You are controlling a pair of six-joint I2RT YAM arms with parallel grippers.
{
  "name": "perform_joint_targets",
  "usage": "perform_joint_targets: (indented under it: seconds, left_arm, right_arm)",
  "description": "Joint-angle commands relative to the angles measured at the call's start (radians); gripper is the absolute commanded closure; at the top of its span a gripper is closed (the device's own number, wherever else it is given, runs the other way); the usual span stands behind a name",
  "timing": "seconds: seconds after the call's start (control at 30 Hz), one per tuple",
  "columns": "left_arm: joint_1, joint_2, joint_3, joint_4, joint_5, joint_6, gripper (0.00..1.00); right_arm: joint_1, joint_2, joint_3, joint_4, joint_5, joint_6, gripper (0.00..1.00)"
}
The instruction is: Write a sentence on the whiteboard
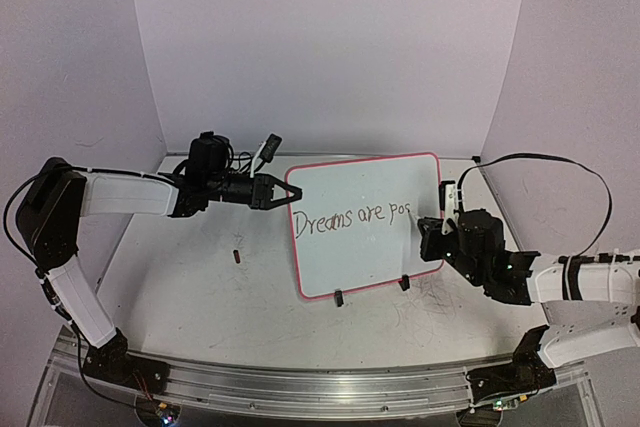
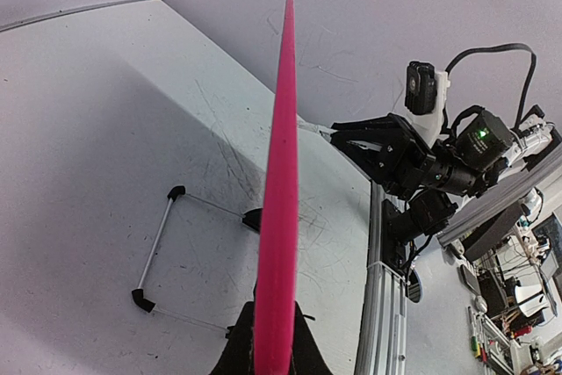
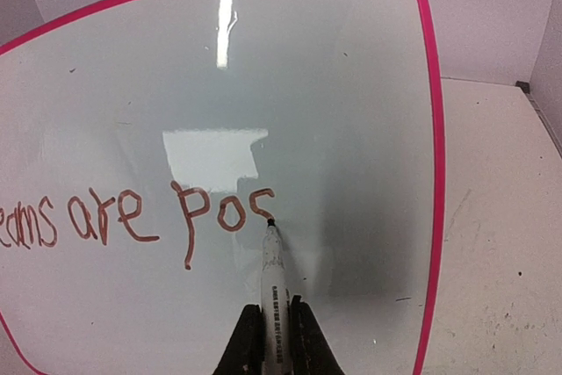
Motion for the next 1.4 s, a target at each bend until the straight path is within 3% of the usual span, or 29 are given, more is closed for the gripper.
perform_joint_targets:
  seconds: [0.0, 0.23, 0.53, 1.37]
  left_arm:
    - [-0.002, -0.025, 0.014, -0.03, -0.033, 0.025, 1.0]
    - [-0.002, -0.025, 0.014, -0.03, -0.034, 0.025, 1.0]
    - [-0.002, -0.029, 0.013, -0.03, -0.034, 0.027, 1.0]
    - [-0.002, -0.027, 0.014, -0.031, -0.034, 0.029, 1.0]
  right_arm:
    - [0.015, 0.007, 0.026, -0.013, -0.031, 0.008, 1.0]
    - [0.031, 0.013, 0.029, -0.01, -0.025, 0.015, 1.0]
    - [0.009, -0.109, 0.009, -0.014, 0.04, 0.019, 1.0]
    - [-0.047, 0.004, 0.054, 0.081, 0.038, -0.032, 1.0]
